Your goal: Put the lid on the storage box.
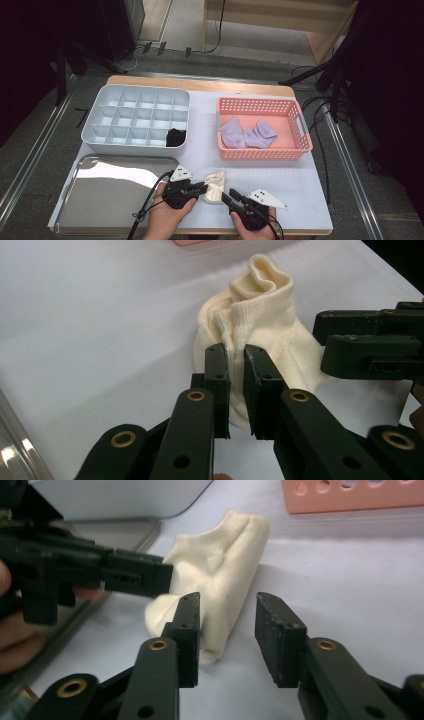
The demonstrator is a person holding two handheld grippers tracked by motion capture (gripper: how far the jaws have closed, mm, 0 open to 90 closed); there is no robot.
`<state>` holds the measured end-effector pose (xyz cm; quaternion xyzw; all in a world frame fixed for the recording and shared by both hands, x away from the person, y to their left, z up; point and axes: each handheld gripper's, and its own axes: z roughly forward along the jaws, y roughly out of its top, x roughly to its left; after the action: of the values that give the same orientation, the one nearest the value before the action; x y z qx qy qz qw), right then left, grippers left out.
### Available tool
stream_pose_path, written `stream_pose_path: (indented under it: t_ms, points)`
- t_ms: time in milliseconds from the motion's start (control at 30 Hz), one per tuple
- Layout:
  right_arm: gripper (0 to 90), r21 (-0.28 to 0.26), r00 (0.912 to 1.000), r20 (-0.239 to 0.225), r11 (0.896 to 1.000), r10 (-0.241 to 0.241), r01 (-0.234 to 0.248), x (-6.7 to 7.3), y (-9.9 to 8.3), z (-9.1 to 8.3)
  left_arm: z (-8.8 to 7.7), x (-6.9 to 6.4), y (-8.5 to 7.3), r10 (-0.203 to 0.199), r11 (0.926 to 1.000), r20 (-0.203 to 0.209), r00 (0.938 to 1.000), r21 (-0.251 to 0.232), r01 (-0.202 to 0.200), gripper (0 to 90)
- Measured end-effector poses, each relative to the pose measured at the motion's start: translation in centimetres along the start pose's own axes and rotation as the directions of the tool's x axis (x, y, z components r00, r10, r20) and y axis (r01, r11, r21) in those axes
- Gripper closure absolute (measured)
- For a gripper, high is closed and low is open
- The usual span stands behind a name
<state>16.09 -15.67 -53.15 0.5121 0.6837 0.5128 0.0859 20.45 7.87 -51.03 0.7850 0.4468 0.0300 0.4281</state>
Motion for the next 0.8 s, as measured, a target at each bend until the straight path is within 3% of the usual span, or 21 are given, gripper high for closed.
stream_pose_path:
  t_ms: [167,333,500,567,667,733,800]
  points:
    - [80.2,0.051,1.0,-0.008,0.999,-0.004,0.004,0.4,-0.4,0.9,-0.1,0.0,0.0,-0.004,1.0,-0.004,1.0,0.004,0.004,82.1]
    - [82.2,0.037,0.9997,-0.012,0.999,-0.023,0.023,0.4,-0.3,0.7,-0.2,0.2,0.1,-0.024,0.9997,-0.005,0.9997,0.001,0.024,76.9]
    - [81.9,0.038,0.9997,0.006,0.999,-0.022,0.022,0.4,-0.1,0.7,-1.6,-0.1,0.6,-0.04,0.9954,-0.003,0.9992,-0.087,0.04,61.3]
    - [81.7,0.03,0.9996,0.006,0.999,-0.029,0.029,0.2,-0.1,0.7,-2.2,-0.4,0.9,-0.037,0.9896,0.029,0.9989,-0.138,0.041,62.3]
    - [81.2,0.037,0.9997,0.01,0.999,-0.024,0.024,0.3,-0.1,0.7,-2.4,-1.2,1.1,-0.004,0.987,0.051,0.9987,-0.16,0.012,69.0]
    - [81.0,0.043,0.9993,0.019,0.999,-0.033,0.032,0.4,-0.1,0.7,-2.0,-1.8,1.1,0.019,0.9897,0.075,0.997,-0.143,-0.008,76.3]
    - [80.9,0.04,0.999,0.021,0.998,-0.038,0.038,0.6,-0.1,0.7,-1.0,-2.1,1.0,0.037,0.9949,0.059,0.9975,-0.095,-0.031,82.2]
